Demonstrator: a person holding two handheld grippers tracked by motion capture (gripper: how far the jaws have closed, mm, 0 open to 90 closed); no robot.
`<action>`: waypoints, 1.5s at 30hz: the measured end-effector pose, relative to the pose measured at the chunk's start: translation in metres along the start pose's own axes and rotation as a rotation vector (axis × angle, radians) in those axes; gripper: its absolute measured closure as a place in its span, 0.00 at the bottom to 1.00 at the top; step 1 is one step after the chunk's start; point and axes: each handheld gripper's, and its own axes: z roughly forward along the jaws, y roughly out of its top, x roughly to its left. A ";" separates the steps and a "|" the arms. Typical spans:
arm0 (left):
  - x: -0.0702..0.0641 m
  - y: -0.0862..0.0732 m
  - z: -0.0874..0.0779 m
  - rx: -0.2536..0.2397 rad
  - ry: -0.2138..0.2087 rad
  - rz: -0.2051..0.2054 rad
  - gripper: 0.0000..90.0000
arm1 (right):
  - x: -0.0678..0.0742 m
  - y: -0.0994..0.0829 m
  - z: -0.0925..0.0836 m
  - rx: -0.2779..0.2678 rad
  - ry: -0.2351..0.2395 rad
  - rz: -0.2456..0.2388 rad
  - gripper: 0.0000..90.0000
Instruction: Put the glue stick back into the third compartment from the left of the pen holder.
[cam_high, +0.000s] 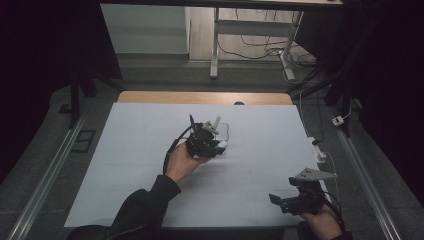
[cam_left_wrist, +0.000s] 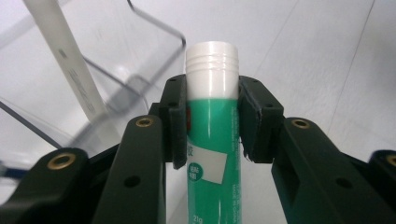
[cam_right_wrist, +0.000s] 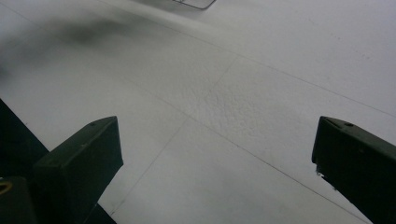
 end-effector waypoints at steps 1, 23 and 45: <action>0.000 0.002 -0.002 -0.005 0.005 0.004 0.72 | 0.000 0.000 0.000 0.000 0.000 0.000 0.02; 0.024 0.044 -0.014 -0.160 -0.007 -0.023 0.72 | -0.001 0.000 -0.001 -0.001 0.002 0.004 0.02; 0.041 0.053 0.019 -0.212 0.005 -0.073 0.72 | -0.001 -0.001 -0.001 -0.006 0.014 0.006 0.02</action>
